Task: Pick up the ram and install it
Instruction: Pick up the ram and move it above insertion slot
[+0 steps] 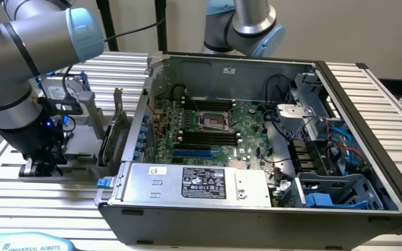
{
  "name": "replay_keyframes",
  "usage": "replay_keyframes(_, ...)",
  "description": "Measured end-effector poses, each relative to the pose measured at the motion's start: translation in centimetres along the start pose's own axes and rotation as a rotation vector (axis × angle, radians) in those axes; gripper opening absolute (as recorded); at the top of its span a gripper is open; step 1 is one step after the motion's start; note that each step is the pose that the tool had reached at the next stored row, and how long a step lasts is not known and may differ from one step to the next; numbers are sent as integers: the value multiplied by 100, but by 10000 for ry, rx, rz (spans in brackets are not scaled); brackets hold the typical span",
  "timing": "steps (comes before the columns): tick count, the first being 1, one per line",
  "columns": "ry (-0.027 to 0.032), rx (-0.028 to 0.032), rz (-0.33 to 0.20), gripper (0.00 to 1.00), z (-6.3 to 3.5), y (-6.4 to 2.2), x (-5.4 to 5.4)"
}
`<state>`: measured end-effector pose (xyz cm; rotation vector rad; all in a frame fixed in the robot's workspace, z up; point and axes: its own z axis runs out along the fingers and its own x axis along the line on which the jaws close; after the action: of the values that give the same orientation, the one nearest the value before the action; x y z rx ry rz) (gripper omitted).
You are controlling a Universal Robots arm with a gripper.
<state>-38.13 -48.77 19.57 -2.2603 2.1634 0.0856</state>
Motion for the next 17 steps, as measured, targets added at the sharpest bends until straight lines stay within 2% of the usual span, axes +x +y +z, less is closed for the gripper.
replay_keyframes(4,-1,1,0,36,1,0,-4)
replay_keyframes(6,0,0,0,28,0,0,-4)
replay_keyframes(8,0,-1,0,28,-1,0,-4)
replay_keyframes(9,0,-1,0,21,-1,0,-4)
replay_keyframes(17,-1,1,0,21,0,0,-4)
